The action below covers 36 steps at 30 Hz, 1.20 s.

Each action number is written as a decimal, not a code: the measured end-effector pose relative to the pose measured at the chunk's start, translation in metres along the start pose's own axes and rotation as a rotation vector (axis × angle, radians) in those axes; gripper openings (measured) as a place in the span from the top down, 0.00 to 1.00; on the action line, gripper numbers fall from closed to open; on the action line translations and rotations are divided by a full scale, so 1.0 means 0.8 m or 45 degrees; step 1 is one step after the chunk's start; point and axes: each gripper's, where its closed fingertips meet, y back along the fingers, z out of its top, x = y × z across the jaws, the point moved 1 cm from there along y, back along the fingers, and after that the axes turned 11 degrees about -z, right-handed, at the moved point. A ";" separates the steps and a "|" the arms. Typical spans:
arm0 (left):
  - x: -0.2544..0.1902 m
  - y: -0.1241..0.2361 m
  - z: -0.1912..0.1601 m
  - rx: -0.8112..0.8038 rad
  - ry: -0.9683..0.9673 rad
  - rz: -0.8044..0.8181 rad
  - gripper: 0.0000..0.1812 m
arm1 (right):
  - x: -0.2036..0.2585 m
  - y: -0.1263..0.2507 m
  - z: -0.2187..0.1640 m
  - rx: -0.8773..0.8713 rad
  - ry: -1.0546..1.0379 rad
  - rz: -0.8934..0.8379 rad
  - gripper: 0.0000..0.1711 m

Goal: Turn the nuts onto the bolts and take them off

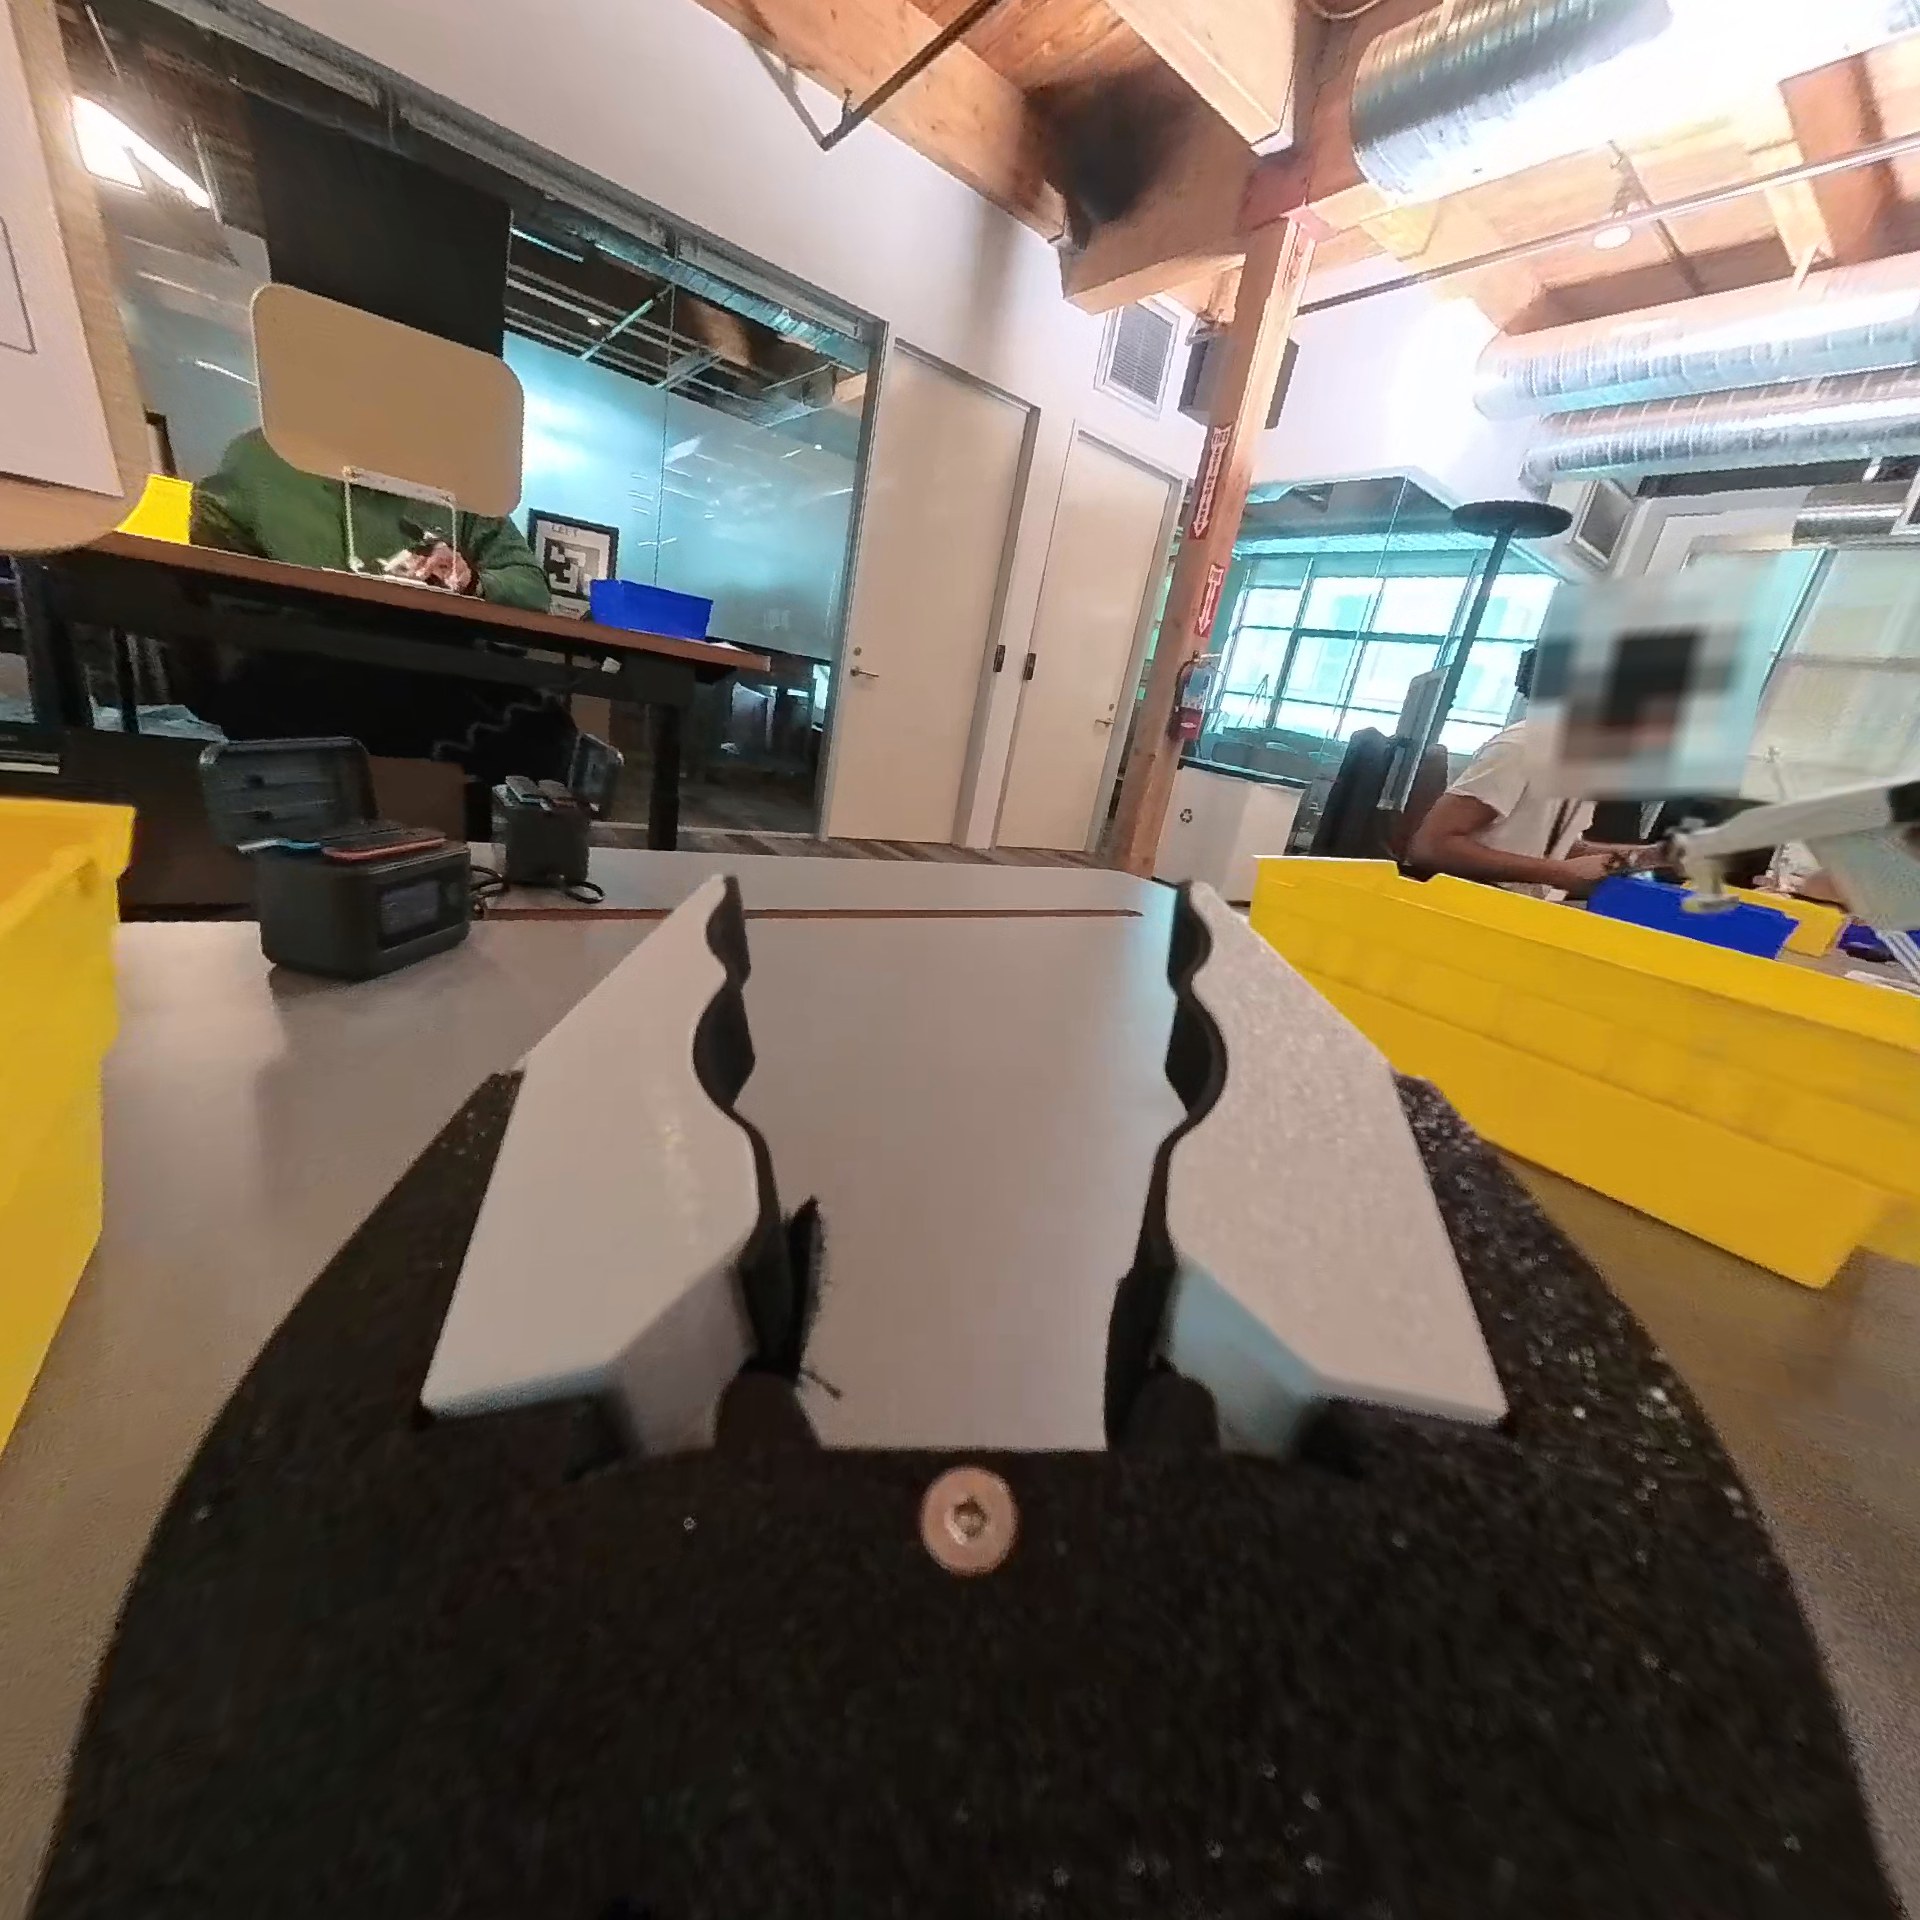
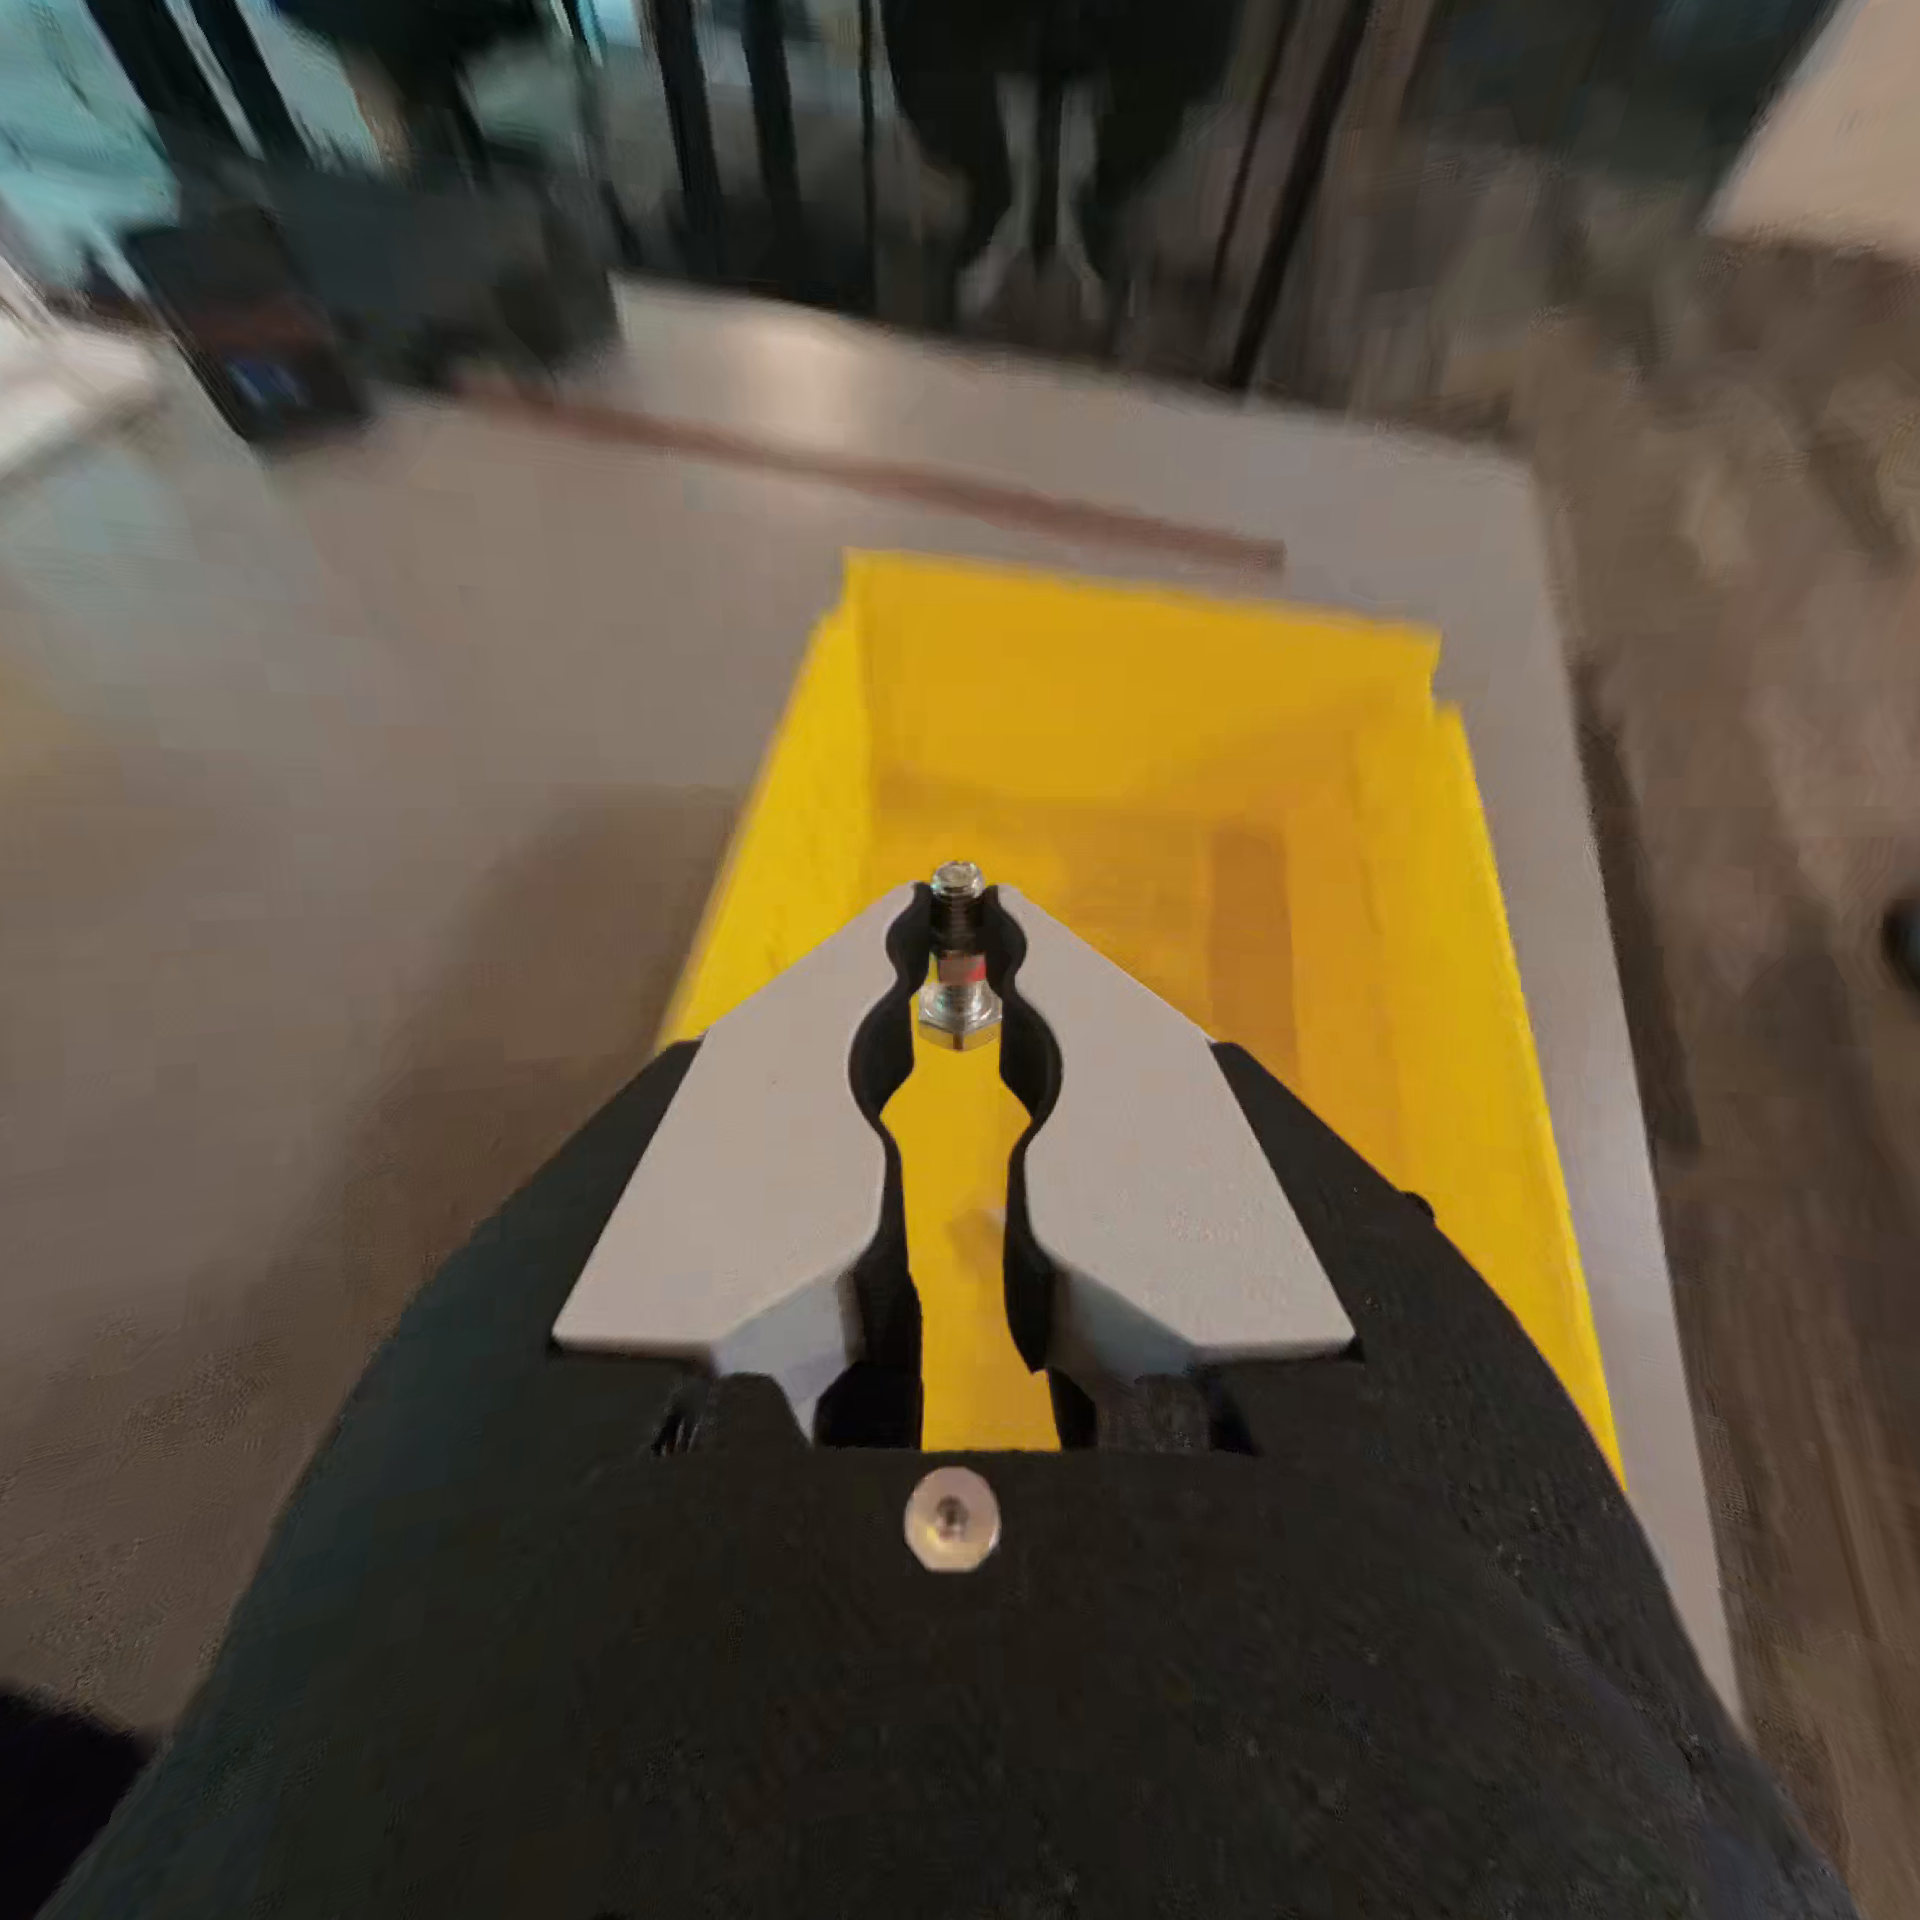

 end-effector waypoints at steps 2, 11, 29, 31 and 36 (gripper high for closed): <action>-0.005 -0.003 -0.003 0.029 -0.031 -0.013 0.56 | -0.027 -0.019 -0.047 0.255 0.007 -0.016 0.96; -0.034 -0.018 -0.024 0.199 -0.261 -0.094 0.58 | -0.055 -0.073 -0.143 0.763 0.116 -0.007 0.95; -0.033 -0.020 -0.035 0.296 -0.354 -0.052 0.59 | -0.105 0.058 0.016 -0.471 0.179 -0.681 0.75; -0.032 -0.019 -0.034 0.290 -0.341 -0.053 0.59 | -0.120 0.068 -0.002 -0.469 0.154 -0.701 0.71; -0.026 -0.016 -0.029 0.267 -0.371 0.002 0.55 | -0.149 0.096 -0.053 -0.517 0.006 -0.756 0.65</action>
